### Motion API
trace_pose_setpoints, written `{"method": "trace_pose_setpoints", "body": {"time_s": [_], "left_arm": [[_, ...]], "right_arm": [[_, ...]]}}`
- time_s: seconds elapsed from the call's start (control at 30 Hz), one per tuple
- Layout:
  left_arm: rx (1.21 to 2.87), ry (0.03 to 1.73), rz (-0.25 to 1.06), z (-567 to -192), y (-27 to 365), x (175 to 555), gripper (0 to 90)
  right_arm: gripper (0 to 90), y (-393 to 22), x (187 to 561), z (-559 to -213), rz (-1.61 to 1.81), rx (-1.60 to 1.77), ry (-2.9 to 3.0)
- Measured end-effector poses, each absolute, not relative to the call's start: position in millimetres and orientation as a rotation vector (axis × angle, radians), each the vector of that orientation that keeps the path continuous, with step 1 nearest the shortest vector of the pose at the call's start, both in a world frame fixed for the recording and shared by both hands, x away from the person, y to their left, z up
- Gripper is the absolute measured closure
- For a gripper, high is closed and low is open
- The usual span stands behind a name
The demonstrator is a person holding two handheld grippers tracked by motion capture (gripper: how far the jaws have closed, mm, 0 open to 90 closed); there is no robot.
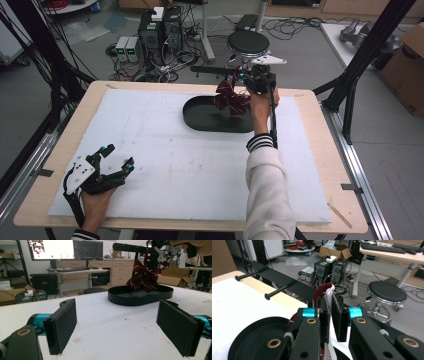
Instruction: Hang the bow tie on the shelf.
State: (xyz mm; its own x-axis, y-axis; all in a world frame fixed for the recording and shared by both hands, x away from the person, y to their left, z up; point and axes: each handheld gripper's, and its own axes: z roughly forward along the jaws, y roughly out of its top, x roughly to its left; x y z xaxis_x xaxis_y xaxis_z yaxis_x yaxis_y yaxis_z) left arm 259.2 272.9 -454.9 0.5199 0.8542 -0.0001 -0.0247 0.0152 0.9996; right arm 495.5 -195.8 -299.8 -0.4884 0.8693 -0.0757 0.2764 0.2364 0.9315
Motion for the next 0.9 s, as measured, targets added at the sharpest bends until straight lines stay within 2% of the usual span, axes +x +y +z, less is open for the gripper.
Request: {"method": "trace_pose_setpoints", "body": {"time_s": [0.63,0.8,0.9], "left_arm": [[1.395,0.783,0.807,-454.8,273.0,259.2,17.1],[1.392,0.783,0.808,-454.9,272.9,259.2,17.1],[1.391,0.782,0.809,-454.9,272.8,259.1,17.1]], "right_arm": [[82.6,-206.9,493.0,-309.6,1.195,1.062,1.927],[77.6,-209.6,490.1,-310.2,1.192,1.065,1.920],[67.4,-209.8,485.9,-310.9,1.194,1.059,1.914]]}}
